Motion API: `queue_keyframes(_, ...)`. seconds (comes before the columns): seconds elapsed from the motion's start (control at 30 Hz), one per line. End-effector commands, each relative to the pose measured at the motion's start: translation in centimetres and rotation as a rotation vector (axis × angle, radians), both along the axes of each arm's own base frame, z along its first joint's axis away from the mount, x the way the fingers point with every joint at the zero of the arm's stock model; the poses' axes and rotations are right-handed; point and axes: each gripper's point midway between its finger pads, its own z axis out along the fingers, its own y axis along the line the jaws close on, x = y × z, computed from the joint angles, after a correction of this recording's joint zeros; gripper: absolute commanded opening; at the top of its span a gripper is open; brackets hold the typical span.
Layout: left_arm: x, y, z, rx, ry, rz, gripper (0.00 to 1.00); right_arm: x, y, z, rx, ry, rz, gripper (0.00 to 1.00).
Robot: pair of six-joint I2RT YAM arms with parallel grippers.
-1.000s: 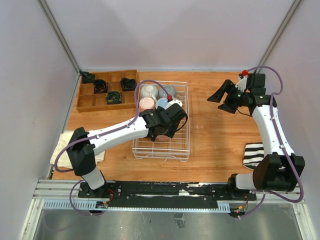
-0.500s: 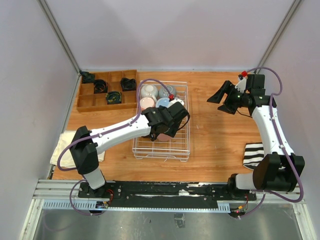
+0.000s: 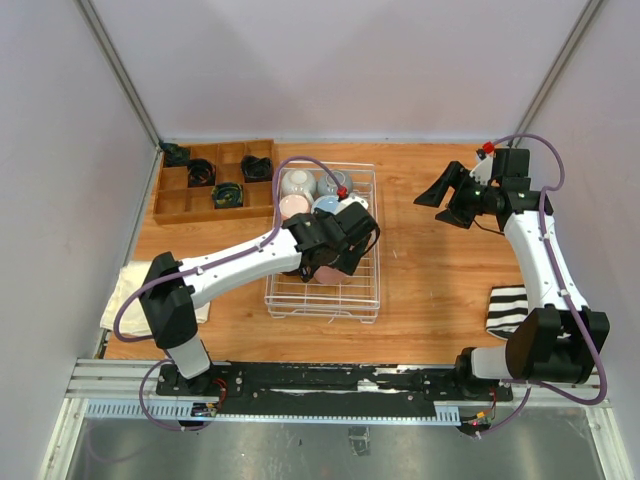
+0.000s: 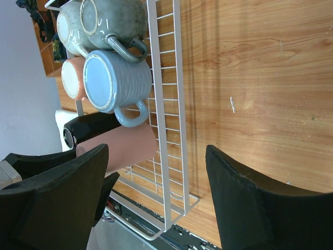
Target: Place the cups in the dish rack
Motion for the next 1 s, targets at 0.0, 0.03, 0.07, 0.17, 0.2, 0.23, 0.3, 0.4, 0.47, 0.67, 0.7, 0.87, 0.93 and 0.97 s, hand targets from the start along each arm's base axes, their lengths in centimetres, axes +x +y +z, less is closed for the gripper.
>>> queue_keyframes(0.0, 0.7, -0.8, 2.9, -0.072, -0.061, 0.007, 0.88, -0.3, -0.2, 0.5, -0.001, -0.026, 0.008, 0.76)
queue_keyframes(0.03, 0.8, -0.8, 3.1, -0.076, -0.062, 0.009, 0.89, -0.3, -0.2, 0.5, -0.001, -0.025, 0.006, 0.76)
queue_keyframes(0.07, 0.8, -0.9, 3.3, -0.080, -0.064, 0.011, 0.89, -0.3, -0.2, 0.5, -0.001, -0.025, 0.007, 0.76)
queue_keyframes(0.17, 0.9, -0.8, 4.9, -0.105, -0.083, 0.018, 0.93, -0.3, -0.2, 0.3, -0.001, -0.020, 0.007, 0.76)
queue_keyframes(0.2, 0.9, -0.9, 5.8, -0.120, -0.095, 0.020, 0.93, -0.4, -0.2, 0.2, -0.002, -0.017, 0.008, 0.76)
queue_keyframes(0.23, 1.0, -0.8, 6.7, -0.132, -0.106, 0.022, 0.93, -0.4, -0.2, 0.1, -0.003, -0.016, 0.008, 0.76)
queue_keyframes(0.3, 1.2, -0.8, 8.3, -0.152, -0.128, 0.028, 0.94, -0.4, -0.2, -0.1, -0.005, -0.013, 0.009, 0.76)
queue_keyframes(0.4, 1.2, -0.6, 11.2, -0.194, -0.159, 0.036, 0.95, -0.5, -0.2, -0.3, -0.005, -0.017, 0.014, 0.76)
queue_keyframes(0.47, 1.0, -0.3, 12.8, -0.229, -0.175, 0.046, 0.96, -0.6, -0.1, -0.3, -0.006, -0.032, 0.023, 0.76)
queue_keyframes(0.67, 1.2, 3.5, 16.8, -0.360, -0.235, 0.108, 1.00, -1.5, -0.1, 0.0, -0.047, -0.075, 0.045, 0.79)
queue_keyframes(0.7, 1.5, 4.7, 17.0, -0.373, -0.249, 0.129, 1.00, -1.8, 0.0, -0.1, -0.064, -0.080, 0.052, 0.80)
queue_keyframes(0.87, 3.7, 12.2, 16.7, -0.423, -0.300, 0.284, 1.00, -3.0, 0.9, -0.4, -0.130, -0.087, 0.108, 0.99)
queue_keyframes(0.93, 4.6, 14.3, 16.7, -0.447, -0.310, 0.312, 1.00, -3.4, 1.3, 0.0, -0.158, -0.113, 0.128, 0.99)
queue_keyframes(0.97, 5.0, 15.1, 16.8, -0.453, -0.323, 0.317, 1.00, -3.7, 1.7, 0.2, -0.173, -0.131, 0.143, 0.99)
